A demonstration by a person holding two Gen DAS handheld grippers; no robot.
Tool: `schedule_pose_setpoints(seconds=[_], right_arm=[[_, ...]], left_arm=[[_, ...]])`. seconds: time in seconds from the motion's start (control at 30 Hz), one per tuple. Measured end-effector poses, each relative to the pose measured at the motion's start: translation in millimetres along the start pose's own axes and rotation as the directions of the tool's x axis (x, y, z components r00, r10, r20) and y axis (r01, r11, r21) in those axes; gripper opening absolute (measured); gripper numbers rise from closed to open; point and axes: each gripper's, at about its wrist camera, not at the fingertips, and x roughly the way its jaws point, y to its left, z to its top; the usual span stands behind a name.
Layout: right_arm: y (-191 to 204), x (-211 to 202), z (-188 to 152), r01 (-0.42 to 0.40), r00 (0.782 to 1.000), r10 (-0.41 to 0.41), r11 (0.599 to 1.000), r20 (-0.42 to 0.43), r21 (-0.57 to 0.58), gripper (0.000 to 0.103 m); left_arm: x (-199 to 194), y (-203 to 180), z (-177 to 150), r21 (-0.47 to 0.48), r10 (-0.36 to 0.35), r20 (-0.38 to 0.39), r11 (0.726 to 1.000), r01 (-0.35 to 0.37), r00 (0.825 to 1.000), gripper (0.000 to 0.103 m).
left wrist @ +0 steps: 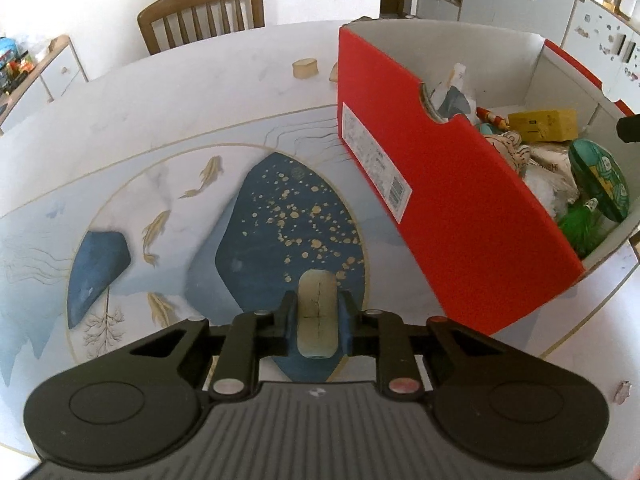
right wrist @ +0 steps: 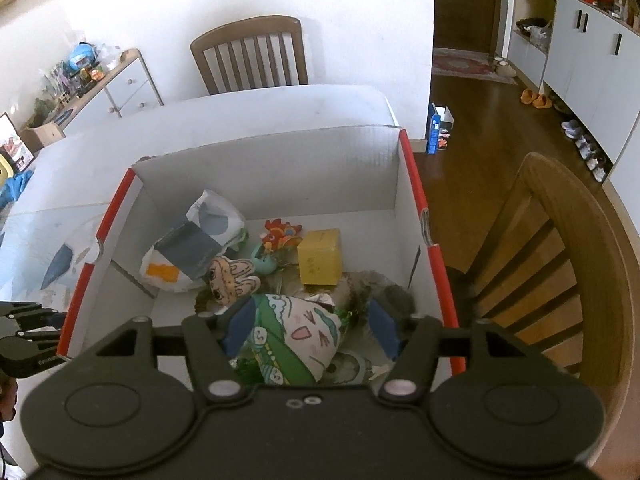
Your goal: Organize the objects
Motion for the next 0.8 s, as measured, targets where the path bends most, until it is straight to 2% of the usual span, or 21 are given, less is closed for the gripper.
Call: schedule_pose_setpoints(seconds=[0.13, 0.27, 0.43, 0.63, 0.8], right_arm=[[0, -5, -1, -0.019, 1.0, 0.019, 1.0, 0.006, 0.006, 0.062], [0, -6, -3, -0.029, 1.0, 0.029, 1.0, 0.005, 0.004, 0.062], [-2, -5, -6, -0.038, 0.999, 0.038, 0.999, 0.0, 0.008, 0.062], [-3, -5, -7, -0.04, 0.999, 0.04, 0.999, -0.002, 0.01, 0.062], [-5, -3, -10, -0.04, 0.999, 0.04, 0.999, -0.007, 0.017, 0.062]], left_arm=[[-14, -2, 7, -0.019, -0.013, 0.015, 1.0, 0.013, 1.0, 0.021], [-46, -7, 26, -0.022, -0.049, 0.085, 0.998, 0.051, 0.995, 0.021], [-74, -24, 56, -0.009, -0.101, 0.171, 0.995, 0.104, 0.98, 0.021], [-66, -67, 82, 0.084, -0.176, 0.151, 0.983, 0.165, 0.973, 0.021], [-39, -98, 90, 0.159, -0.194, 0.065, 0.97, 0.182, 0.979, 0.021]])
